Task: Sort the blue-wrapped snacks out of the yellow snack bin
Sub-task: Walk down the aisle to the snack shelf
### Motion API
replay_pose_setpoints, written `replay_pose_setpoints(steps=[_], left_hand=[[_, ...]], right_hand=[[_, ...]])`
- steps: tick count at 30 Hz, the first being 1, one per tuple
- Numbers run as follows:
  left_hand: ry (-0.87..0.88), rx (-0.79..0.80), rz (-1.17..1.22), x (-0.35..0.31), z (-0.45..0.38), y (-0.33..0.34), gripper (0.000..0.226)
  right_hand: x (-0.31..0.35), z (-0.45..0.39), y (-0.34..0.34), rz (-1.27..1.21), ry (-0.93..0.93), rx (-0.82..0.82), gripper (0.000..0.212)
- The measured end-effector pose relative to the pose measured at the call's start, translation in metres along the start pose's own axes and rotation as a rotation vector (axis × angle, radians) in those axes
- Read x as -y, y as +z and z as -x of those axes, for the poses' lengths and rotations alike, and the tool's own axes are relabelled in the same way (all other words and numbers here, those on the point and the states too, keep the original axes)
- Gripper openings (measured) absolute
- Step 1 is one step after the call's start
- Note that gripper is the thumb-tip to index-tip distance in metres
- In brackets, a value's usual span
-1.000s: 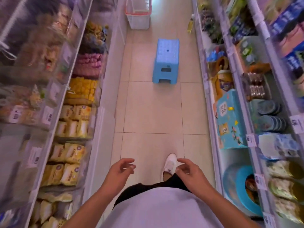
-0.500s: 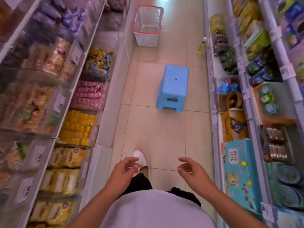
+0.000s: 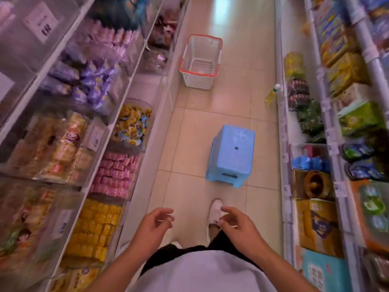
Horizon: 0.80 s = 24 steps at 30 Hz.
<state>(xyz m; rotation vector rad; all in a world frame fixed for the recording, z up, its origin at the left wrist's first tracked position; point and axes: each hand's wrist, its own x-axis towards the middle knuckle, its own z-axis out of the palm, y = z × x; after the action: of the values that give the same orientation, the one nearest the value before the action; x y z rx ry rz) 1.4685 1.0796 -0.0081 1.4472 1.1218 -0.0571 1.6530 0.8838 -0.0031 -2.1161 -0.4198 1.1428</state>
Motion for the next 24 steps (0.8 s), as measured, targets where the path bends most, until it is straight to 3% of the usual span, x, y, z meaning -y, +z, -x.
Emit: replay_pose_setpoints(steps=[10,17,24], left_hand=[[-0.001,-0.212,0.141,-0.110,-0.102,-0.006,0.018],[-0.029,-0.209,0.172,-0.136,-0.180,-0.050,0.018],[-0.064,-0.333,0.189,-0.141,-0.234,-0.109,0.020]], right_hand=[[0.100,-0.165,-0.087,0.242,-0.121,0.152,0.030],[0.187,-0.251,-0.061,0.358,-0.204,0.286,0.029],[0.276,-0.315,-0.024,0.495,-0.345,0.432,0.032]])
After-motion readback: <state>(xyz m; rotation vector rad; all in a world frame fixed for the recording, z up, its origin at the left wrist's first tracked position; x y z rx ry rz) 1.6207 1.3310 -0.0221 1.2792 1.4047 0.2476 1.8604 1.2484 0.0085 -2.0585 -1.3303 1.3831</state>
